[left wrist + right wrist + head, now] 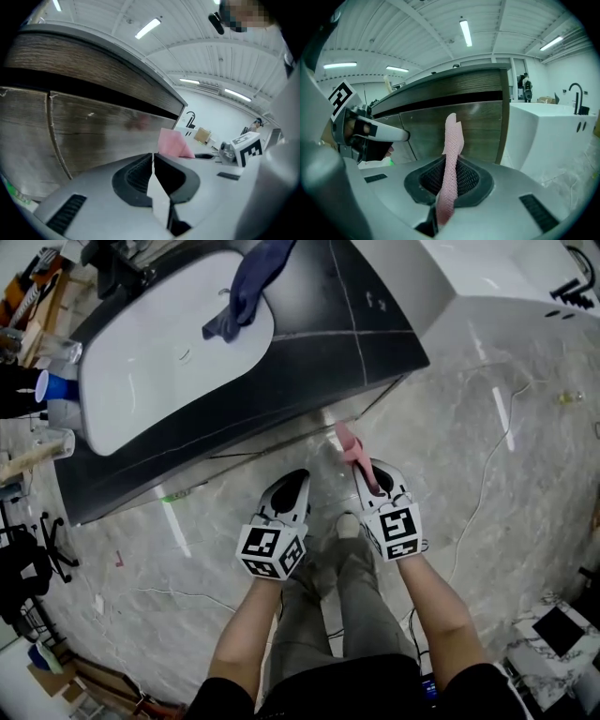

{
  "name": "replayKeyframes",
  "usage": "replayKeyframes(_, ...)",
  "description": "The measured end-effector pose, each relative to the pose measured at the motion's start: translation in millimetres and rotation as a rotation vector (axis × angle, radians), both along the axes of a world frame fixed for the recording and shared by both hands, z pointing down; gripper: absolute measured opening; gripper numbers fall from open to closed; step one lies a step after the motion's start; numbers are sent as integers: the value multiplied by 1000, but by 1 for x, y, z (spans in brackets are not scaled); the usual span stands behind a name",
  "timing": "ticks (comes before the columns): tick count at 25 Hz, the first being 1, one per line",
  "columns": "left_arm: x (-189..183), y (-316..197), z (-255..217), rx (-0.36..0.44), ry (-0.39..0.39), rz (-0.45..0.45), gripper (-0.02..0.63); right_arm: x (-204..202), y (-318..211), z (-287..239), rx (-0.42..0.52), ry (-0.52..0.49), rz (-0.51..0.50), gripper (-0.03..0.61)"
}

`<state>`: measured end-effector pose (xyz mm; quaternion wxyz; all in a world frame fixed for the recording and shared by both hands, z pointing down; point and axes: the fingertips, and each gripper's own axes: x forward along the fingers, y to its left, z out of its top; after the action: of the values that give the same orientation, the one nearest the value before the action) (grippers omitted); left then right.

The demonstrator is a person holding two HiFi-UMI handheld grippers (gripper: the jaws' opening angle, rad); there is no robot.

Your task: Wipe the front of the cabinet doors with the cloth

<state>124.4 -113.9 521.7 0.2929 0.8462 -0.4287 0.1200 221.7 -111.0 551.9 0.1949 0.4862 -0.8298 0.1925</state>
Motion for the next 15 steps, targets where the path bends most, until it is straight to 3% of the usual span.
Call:
replayKeyframes(8, -90, 22, 13, -18, -2, -82, 17, -105, 13, 11, 12, -27, -141, 44)
replayKeyframes(15, -136, 34, 22, -13, -13, -115, 17, -179, 9, 26, 30, -20, -265, 44)
